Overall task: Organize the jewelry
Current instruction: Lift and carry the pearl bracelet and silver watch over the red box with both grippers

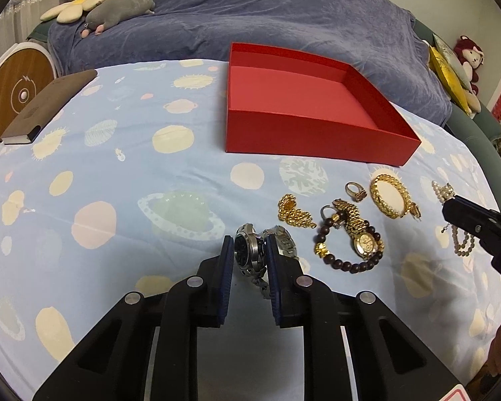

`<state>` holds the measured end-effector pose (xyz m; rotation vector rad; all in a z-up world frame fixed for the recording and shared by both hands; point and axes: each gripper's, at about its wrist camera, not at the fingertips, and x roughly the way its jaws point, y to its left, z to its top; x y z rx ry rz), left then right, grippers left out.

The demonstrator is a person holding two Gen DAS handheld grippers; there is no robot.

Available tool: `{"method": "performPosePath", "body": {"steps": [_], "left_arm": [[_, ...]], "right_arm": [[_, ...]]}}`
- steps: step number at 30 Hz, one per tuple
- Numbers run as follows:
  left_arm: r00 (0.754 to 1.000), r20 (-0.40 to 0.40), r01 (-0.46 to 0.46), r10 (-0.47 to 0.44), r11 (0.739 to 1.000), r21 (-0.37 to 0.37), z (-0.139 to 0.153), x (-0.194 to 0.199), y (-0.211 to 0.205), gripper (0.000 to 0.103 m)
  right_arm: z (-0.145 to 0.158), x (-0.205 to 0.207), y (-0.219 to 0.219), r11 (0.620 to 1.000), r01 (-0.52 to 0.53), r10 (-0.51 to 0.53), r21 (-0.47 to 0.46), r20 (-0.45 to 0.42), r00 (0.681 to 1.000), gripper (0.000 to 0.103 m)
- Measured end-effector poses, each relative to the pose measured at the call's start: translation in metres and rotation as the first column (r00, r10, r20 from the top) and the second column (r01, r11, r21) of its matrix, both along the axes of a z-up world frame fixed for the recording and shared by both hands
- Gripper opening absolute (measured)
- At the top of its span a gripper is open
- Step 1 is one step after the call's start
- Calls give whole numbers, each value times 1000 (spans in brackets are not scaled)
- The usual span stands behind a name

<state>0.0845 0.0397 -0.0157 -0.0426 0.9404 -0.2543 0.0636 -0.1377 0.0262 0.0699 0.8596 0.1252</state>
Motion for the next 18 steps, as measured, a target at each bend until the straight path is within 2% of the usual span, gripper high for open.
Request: {"method": "performPosePath", "body": {"steps": [10, 14, 18], "left_arm": [[998, 62, 31, -26, 997, -72, 40, -7, -11, 16], [990, 130, 58, -46, 995, -85, 76, 3, -22, 16], [976, 202, 93, -75, 992, -83, 118, 38, -38, 16]], "right_arm": [[11, -1, 4, 1000, -13, 13, 8, 25, 1000, 14], [35, 12, 2, 1000, -19, 18, 17, 71, 997, 14], [64, 52, -3, 999, -29, 26, 22, 110, 994, 14]]}}
